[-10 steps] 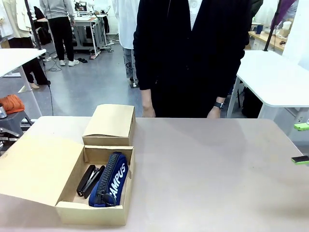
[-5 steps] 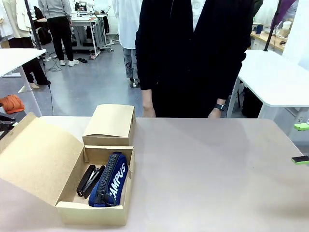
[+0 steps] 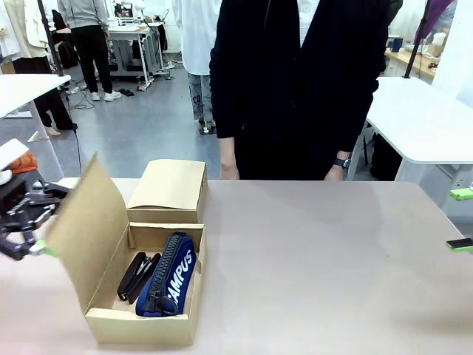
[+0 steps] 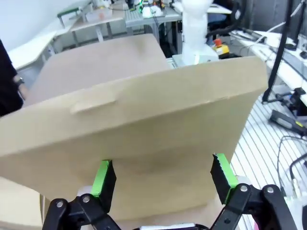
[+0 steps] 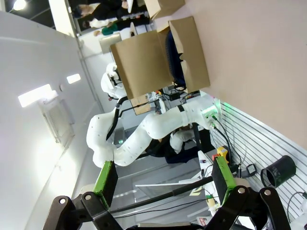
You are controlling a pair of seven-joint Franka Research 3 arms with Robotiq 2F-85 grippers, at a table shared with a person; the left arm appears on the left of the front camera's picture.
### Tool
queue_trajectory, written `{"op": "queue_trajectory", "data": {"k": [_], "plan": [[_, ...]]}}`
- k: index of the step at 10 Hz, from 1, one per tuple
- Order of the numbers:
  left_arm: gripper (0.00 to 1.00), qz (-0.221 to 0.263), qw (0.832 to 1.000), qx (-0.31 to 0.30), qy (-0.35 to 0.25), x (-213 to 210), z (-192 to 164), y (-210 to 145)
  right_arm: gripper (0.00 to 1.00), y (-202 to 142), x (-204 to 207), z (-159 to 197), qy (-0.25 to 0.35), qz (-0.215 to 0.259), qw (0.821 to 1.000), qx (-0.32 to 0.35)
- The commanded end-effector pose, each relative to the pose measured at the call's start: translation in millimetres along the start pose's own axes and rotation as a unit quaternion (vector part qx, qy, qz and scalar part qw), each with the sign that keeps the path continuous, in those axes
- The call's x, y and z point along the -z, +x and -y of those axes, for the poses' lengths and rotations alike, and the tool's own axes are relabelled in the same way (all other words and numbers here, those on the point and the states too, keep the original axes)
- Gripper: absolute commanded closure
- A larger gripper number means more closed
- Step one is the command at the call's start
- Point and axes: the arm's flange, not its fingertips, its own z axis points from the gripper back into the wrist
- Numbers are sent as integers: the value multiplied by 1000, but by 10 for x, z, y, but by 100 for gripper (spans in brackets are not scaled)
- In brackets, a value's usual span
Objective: Place items inside the box.
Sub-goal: Close the lid of the Mailer Box closest to the robot.
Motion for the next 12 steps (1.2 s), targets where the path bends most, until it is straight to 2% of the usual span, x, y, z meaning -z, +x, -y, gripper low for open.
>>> {"op": "queue_trajectory", "data": {"k": [1,4,8,12], "plan": [[0,-25,999,-18,18,691,399,22,0,-11,-6,-59,9,2,1000,8],[0,-59,998,-26,-1,787,441,-93,0,-11,-6,-59,9,2,1000,8],[0,-54,996,-46,48,1080,598,-205,0,-11,-6,-59,9,2,1000,8],[0,-80,993,-72,40,1174,659,-368,0,-11,-6,-59,9,2,1000,8]]}}
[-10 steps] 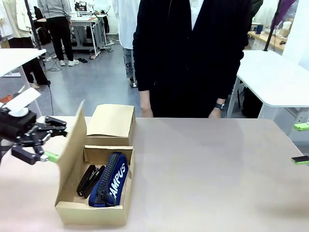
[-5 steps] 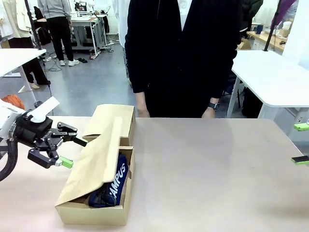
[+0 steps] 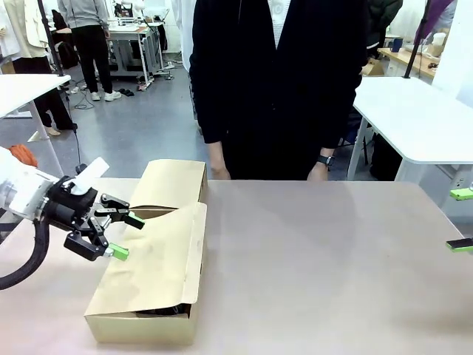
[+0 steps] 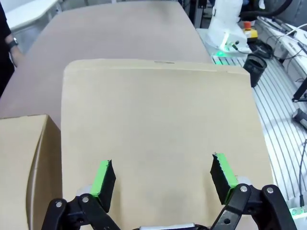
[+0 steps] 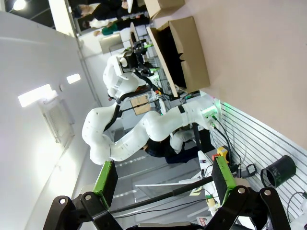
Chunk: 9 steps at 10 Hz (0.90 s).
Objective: Place items inside the box.
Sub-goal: Close the lid of the Mailer Box closest to the robot.
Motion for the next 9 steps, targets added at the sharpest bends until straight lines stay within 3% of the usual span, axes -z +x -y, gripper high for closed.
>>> {"op": "queue_trajectory", "data": {"k": [1,6,9], "plan": [[0,-15,1000,-18,9,475,1193,-216,0,-12,-7,-60,9,2,1000,8],[0,-52,999,1,-4,522,1237,-327,0,-12,-7,-60,9,2,1000,8],[0,-27,999,1,-17,184,1096,-153,0,-12,-7,-60,9,2,1000,8]]}}
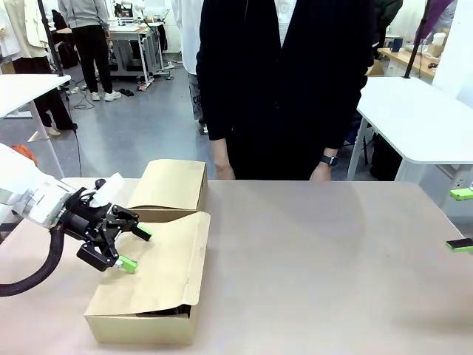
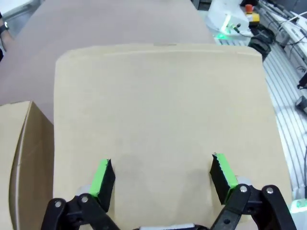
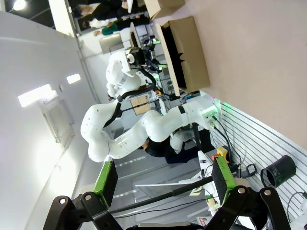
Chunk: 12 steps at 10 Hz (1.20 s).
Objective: Place items inside the box.
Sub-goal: Close the lid of the Mailer Box closest to the robot.
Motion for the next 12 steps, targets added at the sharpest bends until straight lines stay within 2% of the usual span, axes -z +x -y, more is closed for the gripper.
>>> {"op": "queue_trajectory", "data": {"k": [1,3,4,5,6,7,8,9,10,11,12], "plan": [[0,49,998,-23,-32,-319,1074,69,0,-12,-7,-60,9,2,1000,8],[0,54,988,-111,-91,-1054,924,78,0,-12,-7,-60,9,2,1000,8],[0,81,983,-146,-77,-1381,887,-20,0,-12,-7,-60,9,2,1000,8],[0,79,978,-192,-8,-1653,800,-215,0,-12,-7,-60,9,2,1000,8],[0,116,955,-272,-4,-1850,696,-401,0,-12,-7,-60,9,2,1000,8],[0,141,921,-358,66,-2013,604,-582,0,-12,-7,-60,9,2,1000,8],[0,230,810,-528,116,-2176,426,-763,0,-12,-7,-60,9,2,1000,8],[0,251,701,-668,16,-2317,283,-897,0,-12,-7,-60,9,2,1000,8],[0,271,629,-724,90,-2361,148,-1006,0,-12,-7,-60,9,2,1000,8],[0,296,590,-749,62,-2407,93,-1069,0,-12,-7,-60,9,2,1000,8],[0,127,849,-508,71,-2331,340,-1106,0,-12,-7,-60,9,2,1000,8]]}}
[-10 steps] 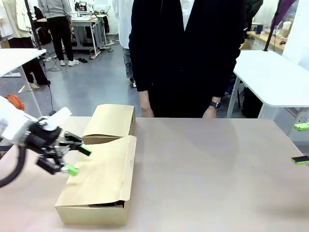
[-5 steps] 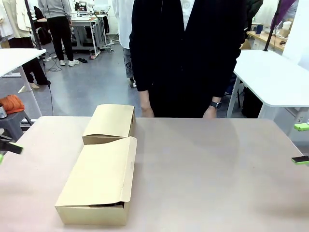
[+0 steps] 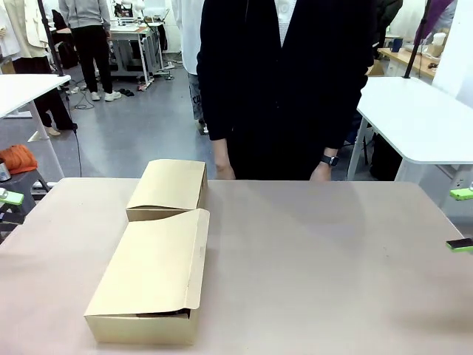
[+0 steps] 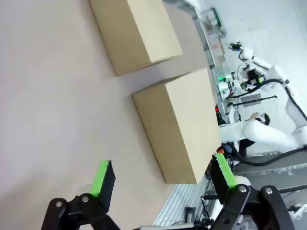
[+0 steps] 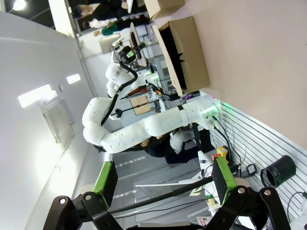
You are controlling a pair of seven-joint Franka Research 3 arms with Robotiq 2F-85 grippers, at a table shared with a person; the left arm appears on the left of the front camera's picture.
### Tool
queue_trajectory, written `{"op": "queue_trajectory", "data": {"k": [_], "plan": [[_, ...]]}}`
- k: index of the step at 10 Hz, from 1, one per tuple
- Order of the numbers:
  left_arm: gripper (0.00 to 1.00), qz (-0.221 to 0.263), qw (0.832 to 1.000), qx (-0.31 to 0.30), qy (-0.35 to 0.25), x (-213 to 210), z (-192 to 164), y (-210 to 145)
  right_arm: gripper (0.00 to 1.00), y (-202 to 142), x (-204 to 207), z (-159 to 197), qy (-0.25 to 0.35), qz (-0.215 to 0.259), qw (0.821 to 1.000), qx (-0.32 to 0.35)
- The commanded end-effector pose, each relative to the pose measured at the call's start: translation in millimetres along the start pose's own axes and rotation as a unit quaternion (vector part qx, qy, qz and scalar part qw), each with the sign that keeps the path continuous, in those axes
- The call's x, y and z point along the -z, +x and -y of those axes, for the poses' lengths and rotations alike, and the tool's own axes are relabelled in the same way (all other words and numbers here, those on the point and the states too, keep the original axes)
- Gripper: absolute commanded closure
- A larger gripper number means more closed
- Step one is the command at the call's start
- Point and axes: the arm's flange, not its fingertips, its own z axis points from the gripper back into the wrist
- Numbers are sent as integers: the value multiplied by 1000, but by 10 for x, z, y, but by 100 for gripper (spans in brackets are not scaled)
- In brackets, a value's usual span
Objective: Place items inside the box.
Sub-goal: Close the lid of the Mailer Box closest to the robot.
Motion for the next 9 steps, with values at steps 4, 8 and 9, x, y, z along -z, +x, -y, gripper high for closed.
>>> {"op": "queue_trajectory", "data": {"k": [4,8,9], "plan": [[0,-14,996,88,-4,-2,178,-147,0,-11,-6,-62,9,2,1000,8],[0,-14,996,88,-4,-2,178,-147,0,-11,-6,-62,9,2,1000,8],[0,-14,996,88,-4,-2,178,-147,0,-11,-6,-62,9,2,1000,8]]}}
